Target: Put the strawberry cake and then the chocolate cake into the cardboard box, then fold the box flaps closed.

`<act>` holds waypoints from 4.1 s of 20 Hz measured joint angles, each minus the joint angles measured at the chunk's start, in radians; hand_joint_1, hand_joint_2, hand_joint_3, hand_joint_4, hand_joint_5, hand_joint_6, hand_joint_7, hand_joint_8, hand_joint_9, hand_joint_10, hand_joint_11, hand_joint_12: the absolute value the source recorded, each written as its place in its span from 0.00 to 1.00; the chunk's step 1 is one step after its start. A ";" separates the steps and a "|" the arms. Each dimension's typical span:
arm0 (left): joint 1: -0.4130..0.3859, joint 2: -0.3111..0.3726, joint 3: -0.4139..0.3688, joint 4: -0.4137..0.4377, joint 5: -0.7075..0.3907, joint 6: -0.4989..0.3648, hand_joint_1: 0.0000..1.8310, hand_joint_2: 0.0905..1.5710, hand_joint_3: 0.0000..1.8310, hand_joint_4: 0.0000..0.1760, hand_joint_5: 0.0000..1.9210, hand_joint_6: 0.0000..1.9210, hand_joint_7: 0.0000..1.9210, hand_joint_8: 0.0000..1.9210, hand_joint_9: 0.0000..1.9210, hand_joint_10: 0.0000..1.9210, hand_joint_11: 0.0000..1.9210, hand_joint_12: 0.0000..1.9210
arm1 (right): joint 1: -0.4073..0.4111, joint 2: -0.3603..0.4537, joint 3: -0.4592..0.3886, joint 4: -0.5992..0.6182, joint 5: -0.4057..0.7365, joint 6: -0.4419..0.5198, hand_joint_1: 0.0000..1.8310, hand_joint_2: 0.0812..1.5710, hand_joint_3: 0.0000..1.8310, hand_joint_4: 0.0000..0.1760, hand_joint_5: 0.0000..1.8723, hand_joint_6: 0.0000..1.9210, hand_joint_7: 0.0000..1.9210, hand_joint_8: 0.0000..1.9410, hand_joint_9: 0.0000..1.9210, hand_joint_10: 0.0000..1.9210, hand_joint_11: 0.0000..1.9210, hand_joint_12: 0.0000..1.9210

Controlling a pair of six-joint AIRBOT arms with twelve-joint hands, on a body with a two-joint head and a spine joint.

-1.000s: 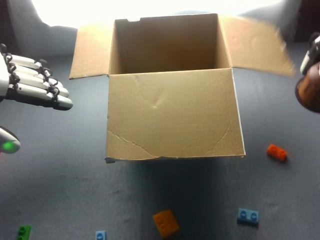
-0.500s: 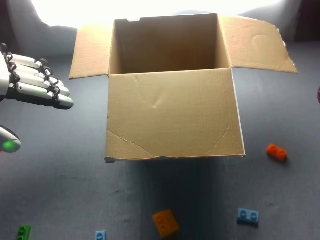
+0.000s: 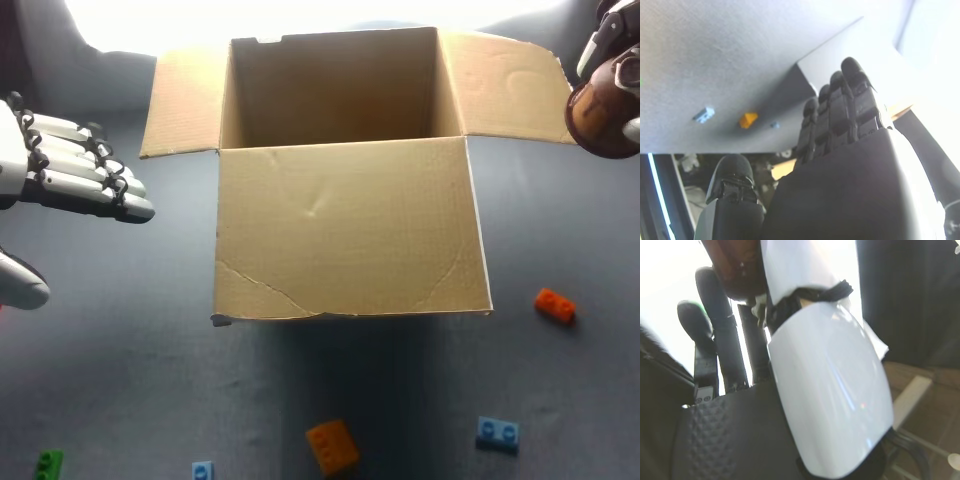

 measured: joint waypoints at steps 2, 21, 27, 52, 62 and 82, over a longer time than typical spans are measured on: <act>0.002 0.000 0.002 0.005 0.008 0.000 0.00 0.77 0.00 0.19 0.03 0.00 0.05 0.00 0.06 0.00 0.00 0.31 | 0.000 -0.062 0.049 -0.028 0.024 0.000 0.66 0.73 0.00 0.00 0.46 0.56 0.48 0.63 0.35 0.66 0.17 0.95; -0.002 -0.006 -0.003 -0.003 0.011 -0.003 0.00 0.76 0.00 0.18 0.03 0.00 0.06 0.00 0.07 0.00 0.00 0.33 | -0.013 -0.476 0.269 -0.270 0.159 0.034 0.65 0.73 0.00 0.00 0.45 0.59 0.46 0.64 0.33 0.68 0.15 0.98; -0.002 -0.007 -0.003 -0.002 0.015 -0.003 0.00 0.77 0.00 0.18 0.03 0.00 0.05 0.00 0.06 0.00 0.00 0.30 | -0.034 -0.484 0.276 -0.269 0.188 -0.006 0.53 0.68 0.00 0.00 0.22 0.15 0.29 0.08 0.24 0.30 0.05 0.78; -0.003 -0.026 -0.027 -0.089 0.135 0.000 0.00 0.79 0.00 0.15 0.10 0.01 0.11 0.00 0.10 0.01 0.00 0.43 | -0.195 -0.143 0.174 -0.099 0.183 -0.044 0.06 0.73 0.01 0.00 0.04 0.00 0.06 0.00 0.06 0.00 0.00 0.05; -0.145 -0.033 -0.025 -0.077 0.127 0.000 0.00 0.78 0.00 0.15 0.07 0.00 0.09 0.00 0.09 0.00 0.00 0.35 | -0.363 -0.102 0.170 -0.095 0.164 -0.023 0.01 0.76 0.00 0.00 0.07 0.00 0.08 0.00 0.07 0.00 0.00 0.12; -0.292 -0.037 -0.210 0.156 0.148 0.001 0.00 0.80 0.00 0.07 0.06 0.00 0.08 0.00 0.09 0.00 0.00 0.38 | -0.401 -0.191 0.156 -0.134 0.278 -0.103 0.00 0.75 0.00 0.00 0.06 0.00 0.08 0.00 0.07 0.00 0.00 0.20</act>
